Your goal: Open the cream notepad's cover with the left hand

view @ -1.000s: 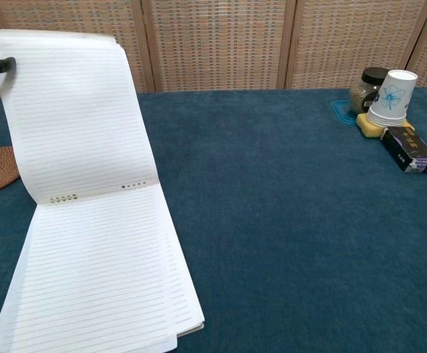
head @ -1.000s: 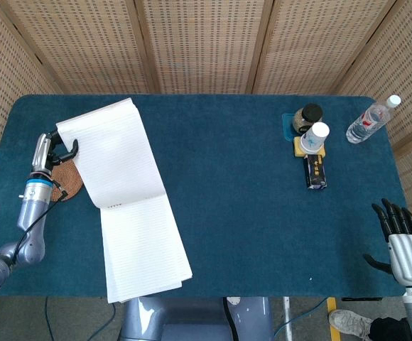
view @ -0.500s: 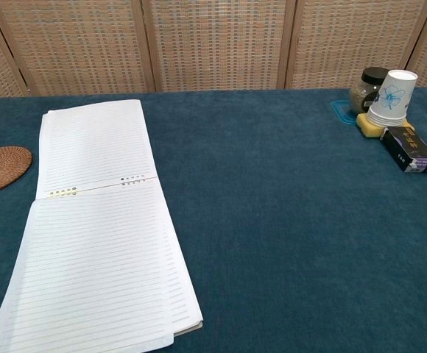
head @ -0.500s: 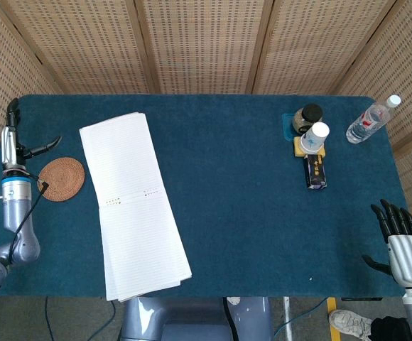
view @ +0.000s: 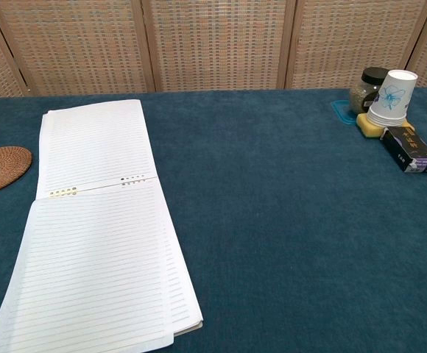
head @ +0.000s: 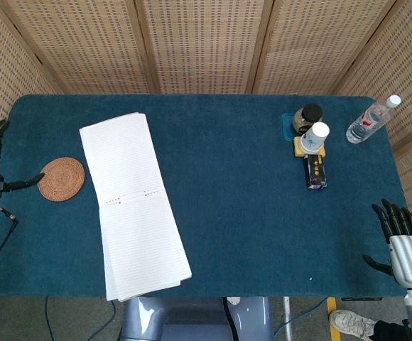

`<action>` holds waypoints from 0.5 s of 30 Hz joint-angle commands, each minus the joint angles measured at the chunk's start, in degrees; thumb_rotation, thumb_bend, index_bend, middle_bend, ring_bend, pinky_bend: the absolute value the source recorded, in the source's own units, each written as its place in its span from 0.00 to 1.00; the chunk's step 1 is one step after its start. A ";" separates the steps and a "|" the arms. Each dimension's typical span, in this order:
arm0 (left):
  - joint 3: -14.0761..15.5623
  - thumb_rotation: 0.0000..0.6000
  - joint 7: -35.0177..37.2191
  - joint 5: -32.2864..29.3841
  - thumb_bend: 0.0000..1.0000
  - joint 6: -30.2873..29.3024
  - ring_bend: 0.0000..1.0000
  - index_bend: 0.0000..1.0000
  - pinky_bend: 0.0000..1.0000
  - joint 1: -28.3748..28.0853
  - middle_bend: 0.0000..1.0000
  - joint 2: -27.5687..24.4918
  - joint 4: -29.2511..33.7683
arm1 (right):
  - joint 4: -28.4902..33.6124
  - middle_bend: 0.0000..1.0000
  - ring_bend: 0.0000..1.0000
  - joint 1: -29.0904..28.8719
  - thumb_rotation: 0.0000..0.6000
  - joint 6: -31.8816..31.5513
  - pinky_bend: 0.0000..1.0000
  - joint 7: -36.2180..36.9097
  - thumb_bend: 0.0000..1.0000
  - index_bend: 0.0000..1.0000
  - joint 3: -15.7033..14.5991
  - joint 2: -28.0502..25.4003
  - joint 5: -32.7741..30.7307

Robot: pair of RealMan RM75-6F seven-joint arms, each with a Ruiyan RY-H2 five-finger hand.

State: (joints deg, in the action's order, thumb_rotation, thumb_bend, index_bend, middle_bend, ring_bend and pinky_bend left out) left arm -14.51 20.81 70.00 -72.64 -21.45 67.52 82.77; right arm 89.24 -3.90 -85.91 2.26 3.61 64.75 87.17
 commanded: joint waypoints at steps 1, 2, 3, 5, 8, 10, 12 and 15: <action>7.13 1.00 -16.38 1.92 0.00 -6.96 0.00 0.00 0.00 7.82 0.00 -7.84 15.25 | 0.26 0.00 0.00 0.07 1.00 -0.39 0.00 0.86 0.00 0.00 -0.07 -0.38 0.52; 7.99 1.00 -17.71 2.36 0.00 -7.71 0.00 0.00 0.00 8.69 0.00 -8.32 17.02 | 0.27 0.00 0.00 0.11 1.00 -0.54 0.00 1.05 0.00 0.00 -0.05 -0.49 0.61; 8.93 1.00 -18.63 2.99 0.00 -8.71 0.00 0.00 0.00 9.79 0.00 -8.68 19.05 | 0.27 0.00 0.00 0.16 1.00 -0.75 0.00 1.33 0.00 0.00 0.00 -0.62 0.71; 10.21 1.00 -19.14 3.92 0.00 -9.60 0.00 0.00 0.00 11.14 0.00 -8.97 21.26 | 0.26 0.00 0.00 0.26 1.00 -1.00 0.00 1.82 0.00 0.00 0.07 -0.82 0.70; 11.86 1.00 -20.16 6.26 0.00 -10.31 0.00 0.00 0.00 12.27 0.00 -9.19 22.22 | 0.03 0.00 0.00 0.48 1.00 -1.44 0.00 1.94 0.00 0.00 0.27 -1.06 0.47; 12.67 1.00 -21.10 7.48 0.00 -10.26 0.00 0.00 0.00 12.55 0.00 -9.11 22.06 | -0.07 0.00 0.00 0.57 1.00 -1.73 0.00 1.73 0.00 0.00 0.43 -1.06 0.34; 13.28 1.00 -21.95 8.16 0.00 -9.91 0.00 0.00 0.00 12.74 0.00 -8.98 21.79 | -0.16 0.00 0.00 0.65 1.00 -1.83 0.00 1.65 0.00 0.00 0.51 -1.04 0.18; 13.50 1.00 -21.36 9.16 0.00 -9.48 0.00 0.00 0.00 12.81 0.00 -8.33 20.43 | -0.18 0.00 0.00 0.58 1.00 -1.56 0.00 1.61 0.00 0.00 0.48 -0.95 0.06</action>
